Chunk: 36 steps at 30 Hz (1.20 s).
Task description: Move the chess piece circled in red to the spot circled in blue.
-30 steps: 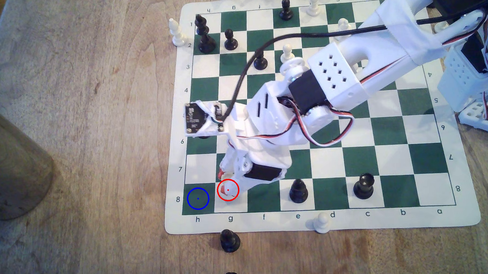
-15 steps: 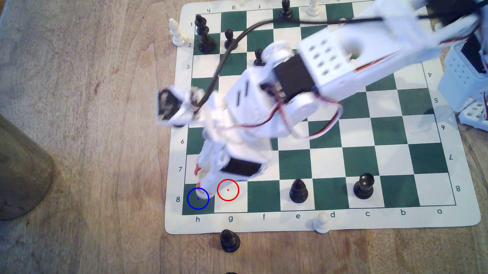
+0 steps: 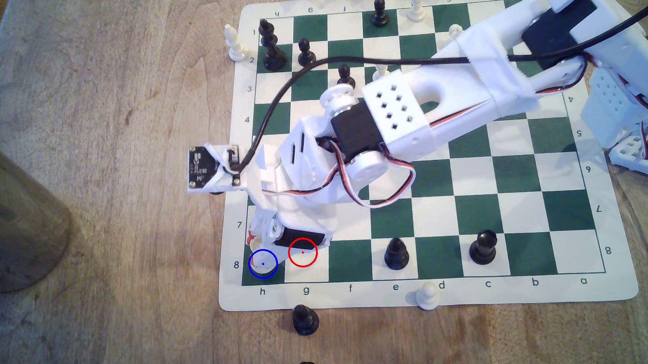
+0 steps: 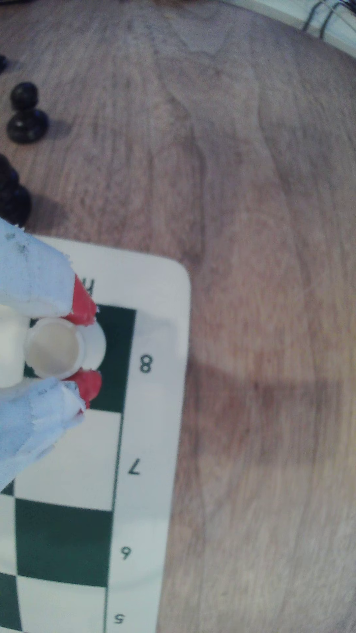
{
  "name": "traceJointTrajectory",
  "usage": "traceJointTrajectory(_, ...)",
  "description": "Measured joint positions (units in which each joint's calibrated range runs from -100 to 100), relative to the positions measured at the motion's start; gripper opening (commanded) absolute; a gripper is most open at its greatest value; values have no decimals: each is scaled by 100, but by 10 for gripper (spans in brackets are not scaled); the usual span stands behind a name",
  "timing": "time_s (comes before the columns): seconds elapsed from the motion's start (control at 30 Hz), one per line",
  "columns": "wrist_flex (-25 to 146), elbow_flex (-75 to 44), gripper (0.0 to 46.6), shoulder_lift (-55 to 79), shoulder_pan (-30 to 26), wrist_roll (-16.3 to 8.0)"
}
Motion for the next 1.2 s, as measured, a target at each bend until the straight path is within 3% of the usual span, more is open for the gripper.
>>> traceJointTrajectory(0.5, 239, -452, 15, 327, 118, 0)
traceJointTrajectory(0.73, 319, -452, 54, 327, 118, 0)
traceJointTrajectory(0.9, 319, -461, 137, 352, 96, 0)
traceJointTrajectory(1.2, 422, -461, 170, 360, 44, -98)
